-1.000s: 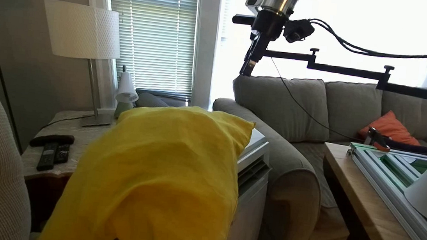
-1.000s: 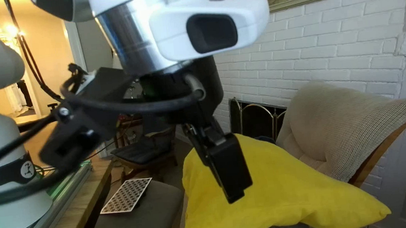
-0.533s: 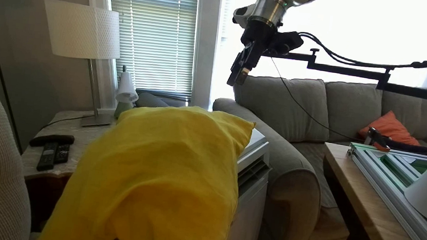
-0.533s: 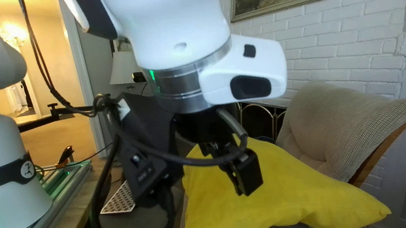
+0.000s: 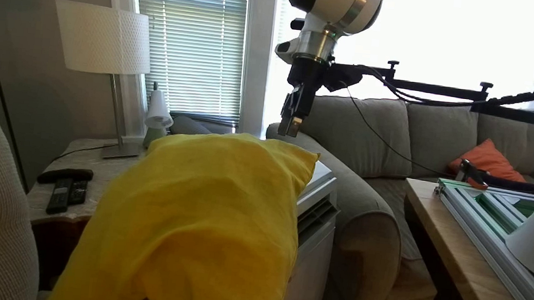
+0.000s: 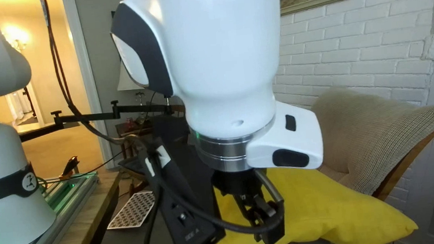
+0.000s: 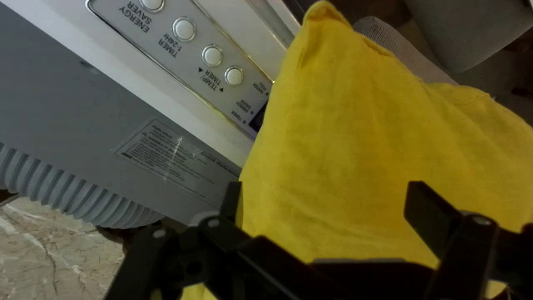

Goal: Put the yellow pillow on the grey chair.

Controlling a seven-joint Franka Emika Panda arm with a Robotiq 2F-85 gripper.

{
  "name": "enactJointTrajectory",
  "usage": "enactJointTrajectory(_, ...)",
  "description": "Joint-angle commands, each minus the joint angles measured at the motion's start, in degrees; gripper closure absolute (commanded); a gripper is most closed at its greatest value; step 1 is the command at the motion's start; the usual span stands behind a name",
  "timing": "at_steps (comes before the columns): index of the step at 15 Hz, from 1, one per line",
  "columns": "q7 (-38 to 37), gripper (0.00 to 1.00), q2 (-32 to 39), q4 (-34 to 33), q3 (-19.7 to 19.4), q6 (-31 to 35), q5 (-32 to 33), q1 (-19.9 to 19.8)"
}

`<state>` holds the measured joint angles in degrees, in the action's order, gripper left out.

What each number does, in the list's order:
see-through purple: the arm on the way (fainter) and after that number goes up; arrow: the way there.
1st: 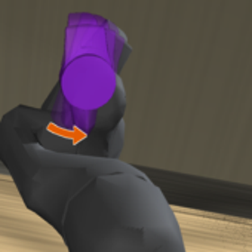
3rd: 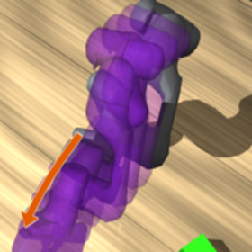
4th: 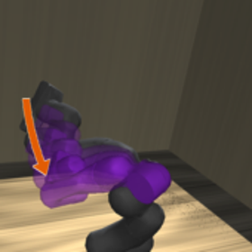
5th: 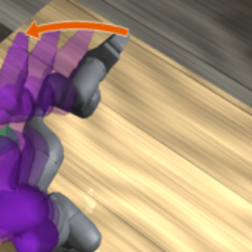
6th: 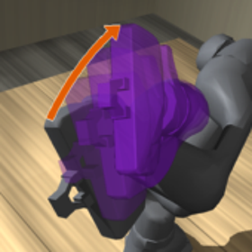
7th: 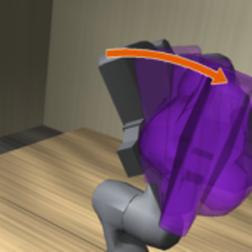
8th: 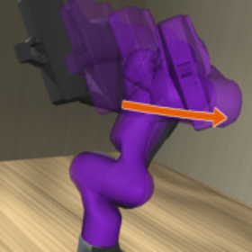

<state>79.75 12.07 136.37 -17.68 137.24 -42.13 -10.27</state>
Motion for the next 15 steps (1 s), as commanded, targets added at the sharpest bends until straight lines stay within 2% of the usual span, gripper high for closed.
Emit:
enactJointTrajectory(1,0.15,0.00,-0.33,0.03,3.04,-0.23,-0.40,-3.79)
enactJointTrajectory(6,3.27,0.00,1.74,-1.71,6.27,-0.42,-4.26,-6.27)
enactJointTrajectory(15,0.57,0.00,7.14,-5.03,9.24,0.06,-1.31,-5.71)
